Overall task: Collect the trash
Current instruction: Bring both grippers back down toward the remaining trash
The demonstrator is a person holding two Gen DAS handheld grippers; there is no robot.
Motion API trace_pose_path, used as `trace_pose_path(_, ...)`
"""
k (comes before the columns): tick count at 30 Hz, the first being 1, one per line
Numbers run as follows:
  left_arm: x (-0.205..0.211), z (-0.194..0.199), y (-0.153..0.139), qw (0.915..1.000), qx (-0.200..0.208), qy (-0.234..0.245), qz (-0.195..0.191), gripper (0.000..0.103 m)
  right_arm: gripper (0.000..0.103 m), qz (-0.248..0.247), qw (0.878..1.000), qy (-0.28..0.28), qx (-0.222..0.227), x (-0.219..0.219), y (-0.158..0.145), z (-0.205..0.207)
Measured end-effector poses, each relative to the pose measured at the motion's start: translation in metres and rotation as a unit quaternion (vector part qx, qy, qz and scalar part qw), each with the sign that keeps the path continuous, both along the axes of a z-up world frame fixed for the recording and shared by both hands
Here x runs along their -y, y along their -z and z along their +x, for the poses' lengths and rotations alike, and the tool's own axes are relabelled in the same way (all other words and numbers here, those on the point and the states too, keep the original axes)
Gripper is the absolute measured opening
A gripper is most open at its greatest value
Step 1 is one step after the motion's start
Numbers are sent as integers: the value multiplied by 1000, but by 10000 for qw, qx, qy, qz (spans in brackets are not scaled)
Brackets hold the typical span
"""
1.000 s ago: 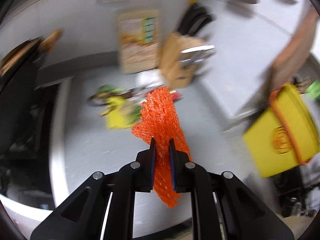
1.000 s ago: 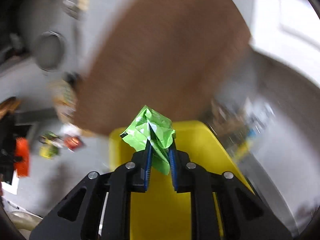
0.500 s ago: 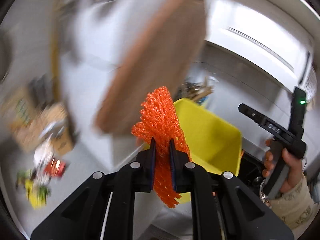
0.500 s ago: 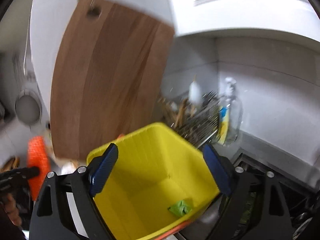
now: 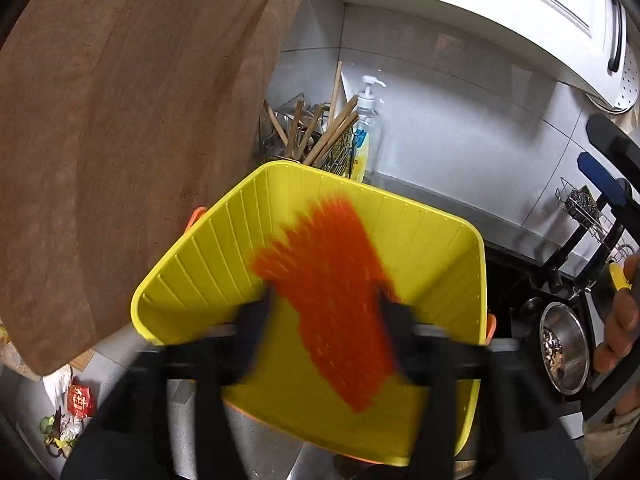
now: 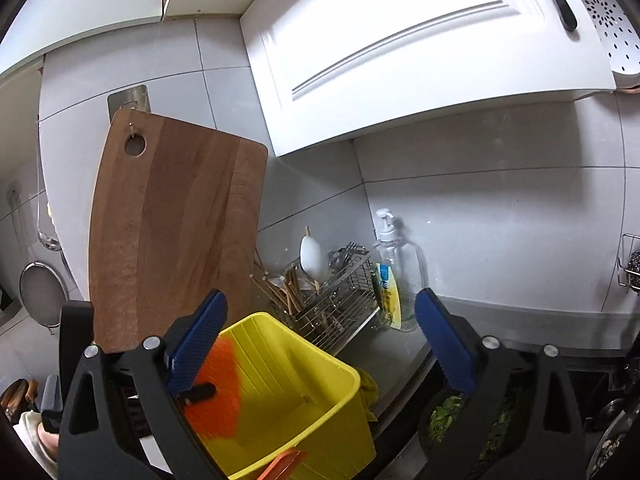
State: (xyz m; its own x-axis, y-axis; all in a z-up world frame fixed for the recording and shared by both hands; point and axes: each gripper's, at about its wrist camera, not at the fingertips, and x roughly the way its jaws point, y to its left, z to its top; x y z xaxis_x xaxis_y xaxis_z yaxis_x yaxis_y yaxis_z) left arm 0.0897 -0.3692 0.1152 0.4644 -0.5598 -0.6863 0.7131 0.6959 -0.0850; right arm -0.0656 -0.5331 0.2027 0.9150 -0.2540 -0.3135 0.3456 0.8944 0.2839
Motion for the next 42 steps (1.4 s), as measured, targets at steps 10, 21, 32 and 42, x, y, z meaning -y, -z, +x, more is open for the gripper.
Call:
trace_pose_path(10,-49,-39,-23,9963,685,-343,-394,99,95,-173,9967,-663,435,-33,-5,15)
trace_pose_path(21,-168,-80,-36,9708,1477,-1817,-526,99,95,-268,9669,-2185,1287,-114,-28,49)
trace_pose_path(32,-281,-99,0,9362,932,-3371,-345,99,95,-614,9366,-3279,1071,-187,-22,70)
trace_pose_path(42,-364,-117,85,8962,443,-4387,497,99,95,-843,9264,-3634,505,-222,-6,74)
